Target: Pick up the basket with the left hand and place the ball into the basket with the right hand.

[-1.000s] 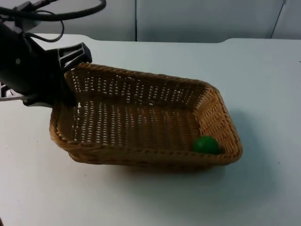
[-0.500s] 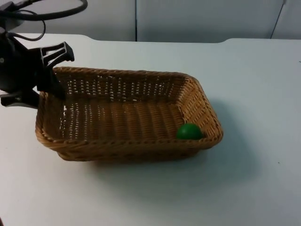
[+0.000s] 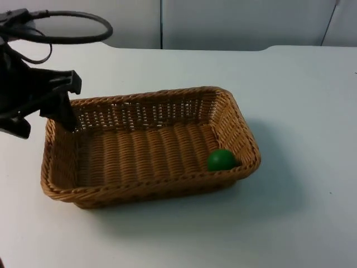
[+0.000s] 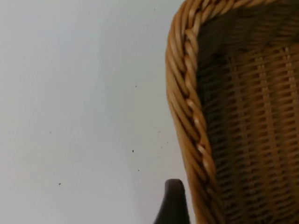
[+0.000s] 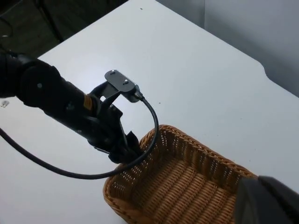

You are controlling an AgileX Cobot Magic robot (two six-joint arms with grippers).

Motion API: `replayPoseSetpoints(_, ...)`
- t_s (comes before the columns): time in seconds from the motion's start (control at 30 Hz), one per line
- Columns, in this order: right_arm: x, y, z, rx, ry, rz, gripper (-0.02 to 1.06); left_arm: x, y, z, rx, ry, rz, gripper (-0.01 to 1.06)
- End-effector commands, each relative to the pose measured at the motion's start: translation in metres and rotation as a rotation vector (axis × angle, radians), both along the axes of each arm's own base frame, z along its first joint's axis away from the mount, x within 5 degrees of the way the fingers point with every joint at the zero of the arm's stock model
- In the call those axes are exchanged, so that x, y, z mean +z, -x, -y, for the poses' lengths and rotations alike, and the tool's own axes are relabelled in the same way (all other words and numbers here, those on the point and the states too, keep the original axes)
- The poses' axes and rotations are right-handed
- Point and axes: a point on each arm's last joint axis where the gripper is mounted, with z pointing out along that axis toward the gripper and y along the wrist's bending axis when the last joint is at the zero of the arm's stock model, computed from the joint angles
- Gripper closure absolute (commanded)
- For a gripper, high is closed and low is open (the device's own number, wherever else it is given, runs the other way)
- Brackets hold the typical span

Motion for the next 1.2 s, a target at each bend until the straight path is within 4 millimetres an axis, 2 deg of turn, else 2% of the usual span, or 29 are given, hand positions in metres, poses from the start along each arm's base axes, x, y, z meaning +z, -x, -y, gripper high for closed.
replayPoseSetpoints(0.0, 0.004, 0.002, 0.001, -0.002, -0.015, 0.017, 1.05, 0.018, -0.004, 0.001, -0.039, -0.011, -0.027, 0.54)
replayPoseSetpoints(0.03, 0.004, 0.002, 0.001, -0.002, -0.015, 0.017, 1.05, 0.018, -0.004, 0.001, -0.039, -0.011, -0.027, 0.54)
replayPoseSetpoints(0.1, 0.004, 0.002, 0.001, -0.003, -0.014, 0.018, 1.05, 0.034, -0.003, 0.002, -0.113, -0.034, -0.102, 0.90)
replayPoseSetpoints(0.13, 0.004, 0.002, 0.001, -0.003, -0.012, 0.019, 1.05, 0.043, -0.003, 0.001, -0.145, -0.060, -0.106, 1.05)
replayPoseSetpoints(0.17, 0.004, 0.002, 0.001, -0.003, -0.012, 0.019, 1.05, 0.043, -0.003, 0.001, -0.145, -0.060, -0.106, 1.05)
replayPoseSetpoints(0.3, 0.003, 0.002, 0.002, -0.004, 0.007, 0.017, 1.05, 0.090, 0.017, -0.013, -0.110, -0.150, 0.011, 1.05)
replayPoseSetpoints(0.33, 0.003, 0.002, 0.002, -0.004, 0.007, 0.017, 1.05, 0.090, 0.017, -0.013, -0.110, -0.150, 0.011, 1.05)
replayPoseSetpoints(0.37, 0.002, 0.002, 0.003, -0.004, 0.017, 0.014, 1.05, 0.104, 0.028, -0.018, -0.094, -0.171, 0.061, 1.05)
replayPoseSetpoints(0.47, 0.000, 0.002, 0.005, -0.011, 0.050, 0.015, 1.05, 0.137, 0.071, -0.029, -0.081, -0.187, 0.198, 1.05)
replayPoseSetpoints(0.5, 0.000, 0.002, 0.005, -0.011, 0.053, 0.013, 1.05, 0.153, 0.101, -0.035, -0.087, -0.183, 0.258, 1.05)
replayPoseSetpoints(0.53, 0.000, 0.002, 0.005, -0.011, 0.053, 0.013, 1.05, 0.153, 0.101, -0.035, -0.087, -0.183, 0.258, 1.05)
replayPoseSetpoints(0.67, 0.001, 0.003, 0.010, -0.033, 0.087, 0.023, 1.05, 0.179, 0.183, -0.051, -0.102, -0.175, 0.397, 1.05)
replayPoseSetpoints(0.7, 0.001, 0.003, 0.010, -0.033, 0.087, 0.023, 1.05, 0.179, 0.183, -0.051, -0.102, -0.175, 0.397, 1.05)
replayPoseSetpoints(0.8, 0.006, 0.009, 0.013, -0.050, 0.065, 0.029, 1.05, 0.191, 0.230, -0.060, -0.077, -0.148, 0.599, 1.05)
replayPoseSetpoints(0.87, 0.010, 0.014, 0.016, -0.049, 0.067, 0.033, 1.05, 0.189, 0.257, -0.065, -0.072, -0.140, 0.676, 1.05)
replayPoseSetpoints(0.9, 0.010, 0.014, 0.016, -0.049, 0.067, 0.033, 1.05, 0.189, 0.257, -0.065, -0.072, -0.140, 0.676, 1.05)
replayPoseSetpoints(0.97, 0.013, 0.020, 0.023, -0.073, 0.095, 0.054, 1.05, 0.182, 0.281, -0.070, -0.085, -0.151, 0.756, 1.05)
replayPoseSetpoints(1.03, 0.014, 0.026, 0.033, -0.129, 0.128, 0.075, 1.05, 0.168, 0.298, -0.074, -0.078, -0.152, 0.810, 1.05)
replayPoseSetpoints(1.07, 0.014, 0.026, 0.033, -0.129, 0.128, 0.075, 1.05, 0.168, 0.298, -0.074, -0.078, -0.152, 0.810, 1.05)
replayPoseSetpoints(1.17, 0.009, 0.039, 0.049, -0.221, 0.146, 0.103, 1.05, 0.152, 0.316, -0.078, -0.066, -0.147, 0.879, 1.05)
